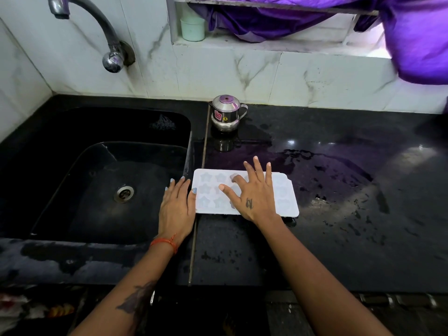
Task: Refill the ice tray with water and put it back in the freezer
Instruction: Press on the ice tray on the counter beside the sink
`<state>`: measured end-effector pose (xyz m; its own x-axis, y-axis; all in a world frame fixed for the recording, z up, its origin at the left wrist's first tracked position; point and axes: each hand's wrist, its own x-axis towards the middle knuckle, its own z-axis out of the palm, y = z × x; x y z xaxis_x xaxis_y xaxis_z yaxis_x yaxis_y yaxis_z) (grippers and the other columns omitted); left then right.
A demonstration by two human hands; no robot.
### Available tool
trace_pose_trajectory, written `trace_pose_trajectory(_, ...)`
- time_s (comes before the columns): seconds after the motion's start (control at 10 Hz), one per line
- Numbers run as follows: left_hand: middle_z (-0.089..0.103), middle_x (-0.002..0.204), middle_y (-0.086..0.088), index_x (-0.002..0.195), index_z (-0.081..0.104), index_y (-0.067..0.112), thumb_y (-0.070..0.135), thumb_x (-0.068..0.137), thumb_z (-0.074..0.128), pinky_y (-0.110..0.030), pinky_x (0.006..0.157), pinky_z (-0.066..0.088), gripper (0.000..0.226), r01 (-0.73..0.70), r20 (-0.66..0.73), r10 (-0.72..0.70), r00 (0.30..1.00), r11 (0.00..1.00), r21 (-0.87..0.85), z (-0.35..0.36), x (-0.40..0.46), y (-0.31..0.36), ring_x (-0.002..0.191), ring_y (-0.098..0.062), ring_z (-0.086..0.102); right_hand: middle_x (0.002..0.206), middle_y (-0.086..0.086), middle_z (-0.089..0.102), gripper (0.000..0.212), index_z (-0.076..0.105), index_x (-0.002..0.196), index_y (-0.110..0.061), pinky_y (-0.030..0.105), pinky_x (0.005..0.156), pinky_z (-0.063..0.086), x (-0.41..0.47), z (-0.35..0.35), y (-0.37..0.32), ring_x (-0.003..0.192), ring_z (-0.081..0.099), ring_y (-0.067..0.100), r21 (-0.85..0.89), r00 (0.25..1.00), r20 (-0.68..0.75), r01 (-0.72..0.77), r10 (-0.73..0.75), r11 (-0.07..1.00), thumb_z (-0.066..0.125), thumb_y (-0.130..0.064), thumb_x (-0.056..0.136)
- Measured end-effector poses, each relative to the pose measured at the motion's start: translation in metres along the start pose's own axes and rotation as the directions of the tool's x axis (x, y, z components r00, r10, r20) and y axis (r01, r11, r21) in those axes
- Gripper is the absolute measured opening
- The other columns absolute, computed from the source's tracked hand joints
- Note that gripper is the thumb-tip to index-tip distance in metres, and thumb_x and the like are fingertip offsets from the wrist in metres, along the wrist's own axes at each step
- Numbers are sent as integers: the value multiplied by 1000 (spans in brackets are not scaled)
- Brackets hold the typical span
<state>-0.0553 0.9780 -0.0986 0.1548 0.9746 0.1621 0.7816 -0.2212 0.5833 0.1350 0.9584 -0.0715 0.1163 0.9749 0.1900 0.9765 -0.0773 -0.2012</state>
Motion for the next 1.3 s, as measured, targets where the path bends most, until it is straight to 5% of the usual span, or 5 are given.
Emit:
trace_pose_trajectory(0.9,37,150,-6,140,42,10,43,93,18,-31,118,8,62,11,-2,-11,1000,1000,-3,-1,-1,4,145,-21,19,144,14,44,70,65,104,-18,47,119,-5,8,1,-16,146,15,27,142,991,-133,34,-14,989,23,-71,84)
trace_pose_trajectory(1.3,36,151,-7,140,41,10,41,97,20,-30,117,8,57,12,8,-12,1000,1000,11,0,0,3,145,-21,20,150,12,37,95,63,119,-29,47,117,-12,9,7,-24,147,8,25,68,997,-15,73,-72,995,-7,-77,77)
